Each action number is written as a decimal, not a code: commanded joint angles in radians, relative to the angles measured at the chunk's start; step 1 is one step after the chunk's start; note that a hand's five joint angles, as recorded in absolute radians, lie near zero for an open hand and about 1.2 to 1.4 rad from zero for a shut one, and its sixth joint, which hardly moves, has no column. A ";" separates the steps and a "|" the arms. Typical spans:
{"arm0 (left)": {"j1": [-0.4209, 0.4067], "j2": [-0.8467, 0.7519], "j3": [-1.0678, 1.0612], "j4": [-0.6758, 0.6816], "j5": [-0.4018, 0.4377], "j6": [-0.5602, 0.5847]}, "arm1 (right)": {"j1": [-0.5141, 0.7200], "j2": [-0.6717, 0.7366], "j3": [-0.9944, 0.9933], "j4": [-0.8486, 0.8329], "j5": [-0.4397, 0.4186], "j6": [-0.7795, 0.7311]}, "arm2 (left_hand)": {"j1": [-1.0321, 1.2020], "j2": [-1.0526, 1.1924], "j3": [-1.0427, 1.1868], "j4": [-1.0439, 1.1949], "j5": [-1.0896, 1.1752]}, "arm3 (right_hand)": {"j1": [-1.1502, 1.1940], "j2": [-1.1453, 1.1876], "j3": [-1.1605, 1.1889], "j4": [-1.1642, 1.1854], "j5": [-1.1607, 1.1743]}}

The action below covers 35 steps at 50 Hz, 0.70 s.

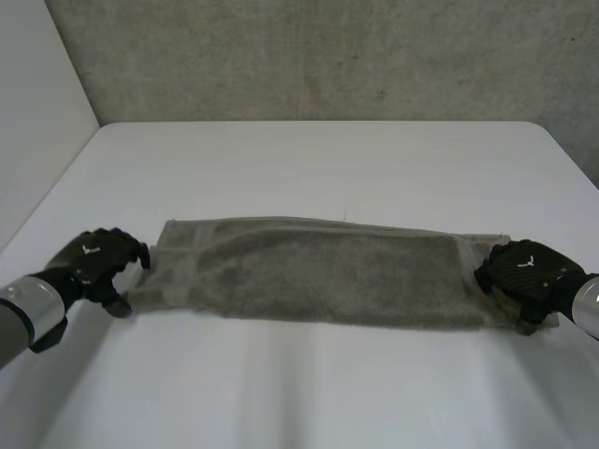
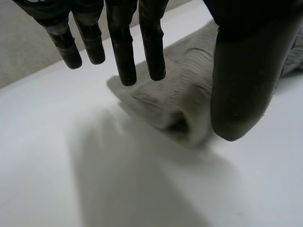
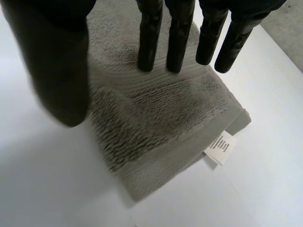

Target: Fold the towel.

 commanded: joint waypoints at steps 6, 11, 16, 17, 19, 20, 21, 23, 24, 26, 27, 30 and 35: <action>-0.027 -0.100 0.318 -0.006 -0.016 0.007 | -0.001 -0.036 -0.039 -0.013 -0.010 0.181 | -0.061 -0.063 -0.058 -0.066 -0.043 | -0.391 -0.378 -0.053 -0.076 -0.339; -0.079 -0.215 0.449 -0.049 -0.016 0.008 | -0.001 -0.036 -0.038 -0.021 -0.008 0.186 | -0.047 -0.049 -0.058 -0.066 -0.028 | -0.391 -0.378 -0.053 -0.076 -0.339; -0.118 -0.329 0.556 -0.169 -0.015 0.008 | -0.001 -0.030 -0.033 -0.023 -0.008 0.186 | -0.041 -0.043 -0.058 -0.066 -0.022 | -0.391 -0.378 -0.053 -0.076 -0.339; -0.124 -0.362 0.584 -0.207 -0.015 0.010 | -0.001 -0.025 -0.033 -0.023 -0.008 0.184 | -0.038 -0.040 -0.058 -0.066 -0.019 | -0.391 -0.378 -0.053 -0.076 -0.339; -0.131 -0.389 0.609 -0.239 -0.015 0.011 | -0.001 -0.022 -0.032 -0.024 -0.007 0.184 | -0.038 -0.040 -0.058 -0.066 -0.019 | -0.391 -0.378 -0.053 -0.076 -0.339; -0.132 -0.389 0.609 -0.240 -0.015 0.011 | -0.001 -0.021 -0.030 -0.027 -0.007 0.184 | -0.038 -0.040 -0.058 -0.066 -0.019 | -0.391 -0.378 -0.053 -0.076 -0.339; -0.141 -0.409 0.626 -0.259 -0.015 0.011 | -0.001 -0.021 -0.030 -0.027 -0.007 0.184 | -0.035 -0.037 -0.058 -0.066 -0.016 | -0.391 -0.378 -0.053 -0.076 -0.339; -0.147 -0.421 0.636 -0.269 -0.018 0.011 | -0.001 -0.019 -0.028 -0.035 -0.007 0.184 | -0.032 -0.034 -0.058 -0.066 -0.013 | -0.391 -0.378 -0.053 -0.076 -0.339; -0.151 -0.430 0.643 -0.267 -0.018 0.011 | 0.001 -0.014 -0.027 -0.044 -0.005 0.184 | -0.029 -0.031 -0.058 -0.066 -0.011 | -0.391 -0.378 -0.053 -0.076 -0.339; -0.151 -0.438 0.650 -0.266 -0.018 0.011 | 0.001 -0.013 -0.025 -0.049 -0.005 0.184 | -0.023 -0.025 -0.058 -0.066 -0.005 | -0.391 -0.378 -0.053 -0.076 -0.339; -0.151 -0.446 0.658 -0.266 -0.019 0.011 | 0.001 -0.010 -0.024 -0.050 -0.005 0.184 | -0.009 -0.011 -0.058 -0.066 0.010 | -0.391 -0.378 -0.053 -0.076 -0.339; -0.151 -0.464 0.681 -0.266 -0.030 0.011 | 0.001 -0.004 -0.024 -0.050 -0.005 0.184 | 0.012 0.010 -0.058 -0.066 0.030 | -0.391 -0.378 -0.053 -0.076 -0.339; -0.153 -0.487 0.705 -0.264 -0.061 0.025 | 0.002 -0.002 -0.022 -0.050 -0.005 0.184 | 0.029 0.027 -0.058 -0.066 0.048 | -0.391 -0.378 -0.053 -0.076 -0.339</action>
